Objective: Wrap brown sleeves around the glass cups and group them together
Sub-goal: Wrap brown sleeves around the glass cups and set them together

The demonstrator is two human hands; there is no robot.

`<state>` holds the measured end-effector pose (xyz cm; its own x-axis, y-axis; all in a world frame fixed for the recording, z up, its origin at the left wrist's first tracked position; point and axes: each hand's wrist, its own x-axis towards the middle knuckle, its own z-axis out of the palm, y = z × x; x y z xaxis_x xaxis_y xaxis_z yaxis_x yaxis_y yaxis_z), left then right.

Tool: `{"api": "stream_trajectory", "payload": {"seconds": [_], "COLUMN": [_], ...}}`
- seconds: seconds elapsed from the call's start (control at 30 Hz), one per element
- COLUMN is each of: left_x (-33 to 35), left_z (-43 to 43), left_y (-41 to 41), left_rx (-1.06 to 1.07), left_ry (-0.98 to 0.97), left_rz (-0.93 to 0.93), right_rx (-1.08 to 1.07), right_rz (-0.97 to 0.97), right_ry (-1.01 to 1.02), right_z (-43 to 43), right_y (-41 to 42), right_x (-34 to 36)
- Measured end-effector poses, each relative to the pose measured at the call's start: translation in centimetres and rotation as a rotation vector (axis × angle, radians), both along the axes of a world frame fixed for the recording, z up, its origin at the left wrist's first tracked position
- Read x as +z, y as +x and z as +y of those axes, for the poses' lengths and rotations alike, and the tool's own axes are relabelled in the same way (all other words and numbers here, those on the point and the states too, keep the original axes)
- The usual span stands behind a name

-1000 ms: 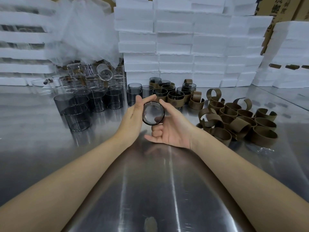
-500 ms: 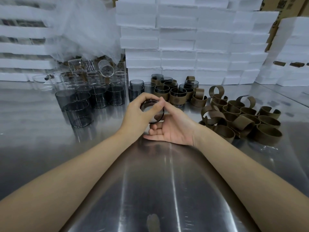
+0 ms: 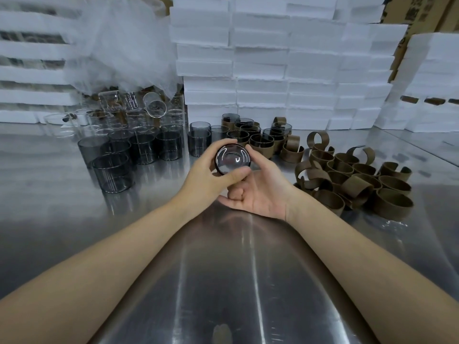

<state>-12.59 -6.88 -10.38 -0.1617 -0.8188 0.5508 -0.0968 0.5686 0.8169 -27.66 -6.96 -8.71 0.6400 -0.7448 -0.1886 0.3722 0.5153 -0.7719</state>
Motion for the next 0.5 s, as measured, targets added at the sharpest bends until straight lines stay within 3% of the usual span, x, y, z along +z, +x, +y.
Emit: {"api": "stream_trajectory", "payload": {"seconds": [0.2, 0.33, 0.5], "left_x": [0.8, 1.1, 1.2], "left_z": [0.4, 0.7, 1.0], "left_y": [-0.1, 0.0, 0.2], "left_rx": [0.102, 0.169, 0.259], "left_ry": [0.053, 0.071, -0.061], "left_rz": [0.081, 0.095, 0.155], "right_rx": [0.036, 0.031, -0.235], "right_rz": [0.021, 0.112, 0.172], "right_ry": [-0.043, -0.196, -0.38], "right_z": [0.0, 0.3, -0.1], "right_y": [0.5, 1.0, 1.5], "right_x": [-0.1, -0.3, -1.2]}}
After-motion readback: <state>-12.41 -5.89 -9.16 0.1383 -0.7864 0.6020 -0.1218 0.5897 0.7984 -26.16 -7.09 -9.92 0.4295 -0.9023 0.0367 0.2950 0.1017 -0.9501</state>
